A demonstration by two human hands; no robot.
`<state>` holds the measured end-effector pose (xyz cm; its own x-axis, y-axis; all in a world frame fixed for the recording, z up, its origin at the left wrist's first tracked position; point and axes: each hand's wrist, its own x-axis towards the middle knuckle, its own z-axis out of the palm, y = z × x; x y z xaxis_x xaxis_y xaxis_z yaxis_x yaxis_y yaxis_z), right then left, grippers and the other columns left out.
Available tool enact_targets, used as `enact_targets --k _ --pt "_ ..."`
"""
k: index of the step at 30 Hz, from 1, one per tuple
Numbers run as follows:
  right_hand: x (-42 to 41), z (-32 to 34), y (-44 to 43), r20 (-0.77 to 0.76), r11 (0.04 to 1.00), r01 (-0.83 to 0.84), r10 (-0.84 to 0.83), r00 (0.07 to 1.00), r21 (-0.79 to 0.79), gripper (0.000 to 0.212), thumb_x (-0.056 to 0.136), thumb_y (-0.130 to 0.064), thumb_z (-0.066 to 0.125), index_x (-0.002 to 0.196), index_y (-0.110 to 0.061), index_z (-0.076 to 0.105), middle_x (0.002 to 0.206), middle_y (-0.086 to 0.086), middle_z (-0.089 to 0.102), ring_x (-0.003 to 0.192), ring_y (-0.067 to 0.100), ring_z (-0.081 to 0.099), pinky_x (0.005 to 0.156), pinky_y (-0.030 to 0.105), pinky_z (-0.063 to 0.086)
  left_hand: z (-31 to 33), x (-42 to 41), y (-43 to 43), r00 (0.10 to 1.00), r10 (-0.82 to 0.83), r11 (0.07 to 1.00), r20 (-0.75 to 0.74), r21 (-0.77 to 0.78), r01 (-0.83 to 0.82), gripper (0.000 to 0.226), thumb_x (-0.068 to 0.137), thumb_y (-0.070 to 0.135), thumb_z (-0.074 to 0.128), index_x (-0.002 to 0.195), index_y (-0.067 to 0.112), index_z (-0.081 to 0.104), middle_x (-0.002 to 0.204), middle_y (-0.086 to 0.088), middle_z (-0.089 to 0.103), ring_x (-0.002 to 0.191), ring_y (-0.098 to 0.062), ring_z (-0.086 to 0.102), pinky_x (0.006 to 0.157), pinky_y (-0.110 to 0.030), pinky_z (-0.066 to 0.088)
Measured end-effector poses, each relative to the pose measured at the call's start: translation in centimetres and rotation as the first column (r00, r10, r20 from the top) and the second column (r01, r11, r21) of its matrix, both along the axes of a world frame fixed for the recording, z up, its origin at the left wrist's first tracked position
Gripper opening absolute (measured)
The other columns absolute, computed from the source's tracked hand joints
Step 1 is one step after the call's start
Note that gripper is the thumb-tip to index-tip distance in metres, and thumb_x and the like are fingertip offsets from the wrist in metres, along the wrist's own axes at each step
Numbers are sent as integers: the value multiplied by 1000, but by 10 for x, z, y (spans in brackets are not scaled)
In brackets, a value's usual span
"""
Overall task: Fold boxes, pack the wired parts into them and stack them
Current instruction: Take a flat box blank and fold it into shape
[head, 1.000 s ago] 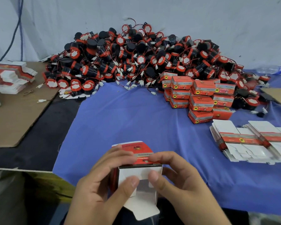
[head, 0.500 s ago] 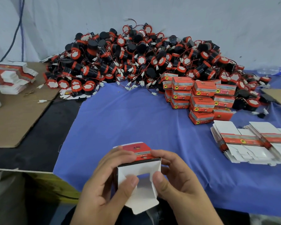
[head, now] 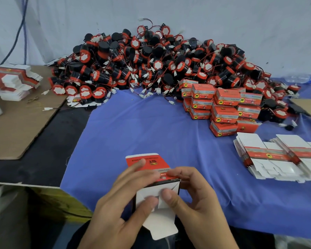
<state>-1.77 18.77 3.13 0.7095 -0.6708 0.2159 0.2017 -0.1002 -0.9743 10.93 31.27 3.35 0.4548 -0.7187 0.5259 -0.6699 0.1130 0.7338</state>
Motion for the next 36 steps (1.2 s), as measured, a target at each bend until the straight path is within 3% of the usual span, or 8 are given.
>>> enact_targets --k 5,9,13,16,18,22,29,36 --pt "-4 -3 1 -28 984 80 -85 996 -157 32 79 -52 79 101 -40 59 121 -2 70 86 22 71 58 51 58 0 -2 -3 990 54 998 -130 -15 -57 34 88 39 70 122 41 67 131 23 63 133 -3 52 102 -12 41" --pt "-16 6 -13 -118 920 -195 164 979 -340 29 93 -49 67 113 -27 67 153 -1 48 110 14 68 78 30 57 4 2 -2 940 65 997 -334 -14 -74 34 80 37 74 113 47 71 125 25 66 127 4 54 94 -6 43" --pt "-19 7 -13 -162 890 -239 190 968 -388 47 83 -38 80 125 -23 65 153 -3 47 126 23 60 88 44 58 8 2 -1 912 60 998 -407 3 -64 32 77 38 74 108 45 73 121 19 69 119 -1 62 88 -8 47" --pt "-10 7 2 11 979 22 -20 1000 -205 51 73 -37 89 116 -33 62 126 -8 66 111 17 68 75 37 61 13 -3 -3 926 0 1000 -378 -15 -6 26 85 44 75 111 45 72 124 17 68 121 -3 60 94 -16 49" --pt "-6 2 10 71 998 65 -65 995 0 67 66 -26 92 124 -35 59 118 1 68 109 21 67 71 31 60 20 -8 -5 945 -12 999 -327 -52 -6 26 95 53 59 115 41 71 126 16 67 127 -4 56 98 -13 45" --pt "1 5 16 82 988 86 -97 992 128 53 64 -3 84 110 -25 73 111 18 69 103 27 69 71 26 57 18 -23 -8 967 3 994 -255 -102 -29 32 98 49 52 123 37 66 134 13 62 137 -13 48 102 -18 43" --pt "8 11 22 19 963 73 -80 997 260 43 58 -2 80 91 -26 68 92 13 74 79 24 72 65 27 57 5 -33 -15 955 82 969 -286 -202 -144 64 80 -8 60 122 40 66 118 -4 69 114 -17 67 85 -24 58" --pt "10 11 27 38 966 93 -105 994 241 53 58 2 76 99 -31 72 98 5 76 83 19 74 66 24 58 10 -38 -18 950 123 949 -286 -247 -197 49 83 -3 62 109 37 71 121 -2 67 117 -14 64 81 -15 55"
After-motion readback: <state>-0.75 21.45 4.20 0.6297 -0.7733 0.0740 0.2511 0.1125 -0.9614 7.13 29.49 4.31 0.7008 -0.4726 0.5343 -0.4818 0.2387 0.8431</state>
